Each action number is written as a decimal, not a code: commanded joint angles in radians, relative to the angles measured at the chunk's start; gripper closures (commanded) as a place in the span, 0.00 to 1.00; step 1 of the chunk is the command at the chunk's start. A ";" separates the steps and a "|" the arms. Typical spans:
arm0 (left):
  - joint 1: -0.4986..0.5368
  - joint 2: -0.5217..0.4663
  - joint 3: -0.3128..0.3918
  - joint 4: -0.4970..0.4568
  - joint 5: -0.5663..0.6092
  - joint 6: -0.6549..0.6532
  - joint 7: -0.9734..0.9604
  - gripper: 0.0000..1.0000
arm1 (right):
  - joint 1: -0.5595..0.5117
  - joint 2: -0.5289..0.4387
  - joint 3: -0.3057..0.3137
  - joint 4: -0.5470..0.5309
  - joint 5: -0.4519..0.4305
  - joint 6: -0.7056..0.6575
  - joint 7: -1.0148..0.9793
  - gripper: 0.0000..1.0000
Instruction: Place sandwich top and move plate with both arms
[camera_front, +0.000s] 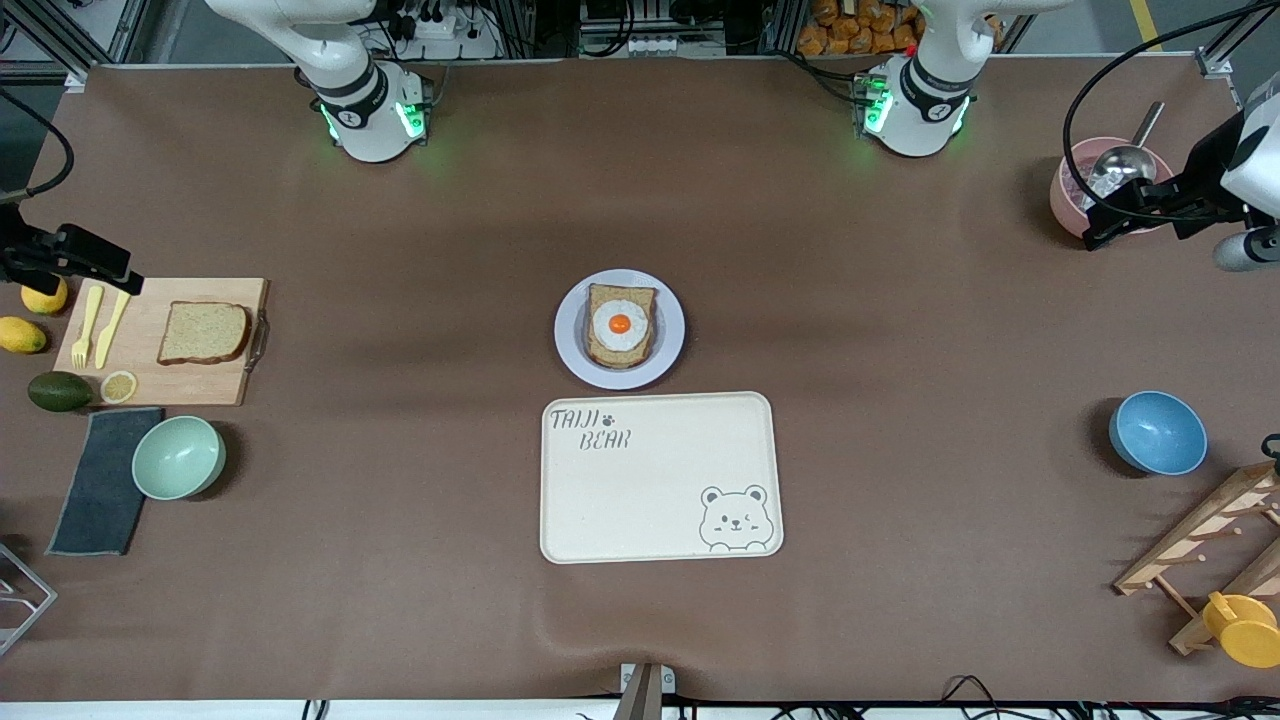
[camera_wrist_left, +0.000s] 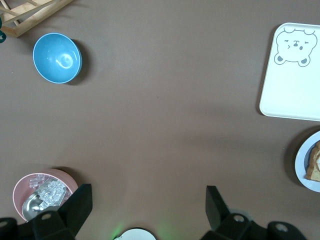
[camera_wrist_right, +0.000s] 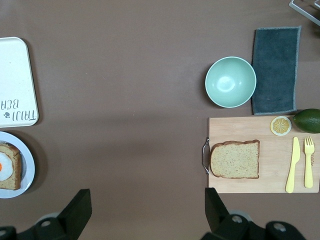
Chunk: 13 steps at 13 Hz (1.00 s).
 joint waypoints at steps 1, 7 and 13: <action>0.007 0.004 0.001 0.019 0.001 -0.021 0.012 0.00 | -0.013 0.004 -0.002 0.004 0.006 -0.030 0.020 0.00; 0.007 0.006 0.001 0.021 0.001 -0.021 0.014 0.00 | -0.041 0.033 -0.003 0.009 -0.002 -0.038 0.006 0.00; 0.008 0.006 0.001 0.021 0.001 -0.021 0.014 0.00 | -0.112 0.102 -0.003 -0.020 -0.005 -0.017 -0.020 0.00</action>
